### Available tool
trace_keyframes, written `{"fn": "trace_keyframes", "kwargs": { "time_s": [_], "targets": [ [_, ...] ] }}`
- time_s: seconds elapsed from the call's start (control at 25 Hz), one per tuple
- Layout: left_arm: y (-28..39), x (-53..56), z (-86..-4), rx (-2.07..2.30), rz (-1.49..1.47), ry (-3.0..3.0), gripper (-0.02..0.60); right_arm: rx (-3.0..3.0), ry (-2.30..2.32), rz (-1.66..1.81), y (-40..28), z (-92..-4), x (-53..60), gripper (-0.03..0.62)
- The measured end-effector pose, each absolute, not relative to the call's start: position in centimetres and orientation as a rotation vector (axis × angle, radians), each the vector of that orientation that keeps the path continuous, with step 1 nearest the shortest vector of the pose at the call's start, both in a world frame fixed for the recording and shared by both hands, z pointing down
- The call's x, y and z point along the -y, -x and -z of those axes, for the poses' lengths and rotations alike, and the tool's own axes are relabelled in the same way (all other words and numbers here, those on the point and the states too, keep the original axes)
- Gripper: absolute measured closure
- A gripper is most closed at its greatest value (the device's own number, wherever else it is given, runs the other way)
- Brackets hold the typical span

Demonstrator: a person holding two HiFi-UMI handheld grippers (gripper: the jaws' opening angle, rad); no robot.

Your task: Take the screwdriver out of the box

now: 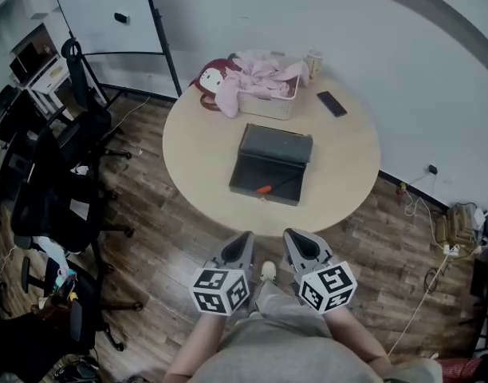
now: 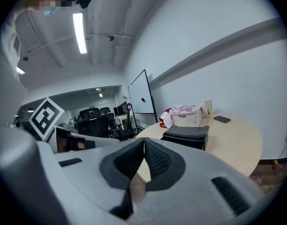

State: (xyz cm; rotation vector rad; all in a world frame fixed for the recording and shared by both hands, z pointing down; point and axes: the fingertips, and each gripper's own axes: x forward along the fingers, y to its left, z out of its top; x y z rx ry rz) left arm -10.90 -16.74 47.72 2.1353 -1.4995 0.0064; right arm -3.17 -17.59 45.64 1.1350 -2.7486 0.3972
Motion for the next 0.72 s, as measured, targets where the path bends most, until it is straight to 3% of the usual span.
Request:
{"fn": "trace_keyframes", "kwargs": {
  "time_s": [0.72],
  "targets": [
    [11.2,32.0,-49.9,1.484,-0.093,-2.108,0.577,2.772,-1.158,-0.371,2.3,-44.2,33.6,0.594]
  ]
}}
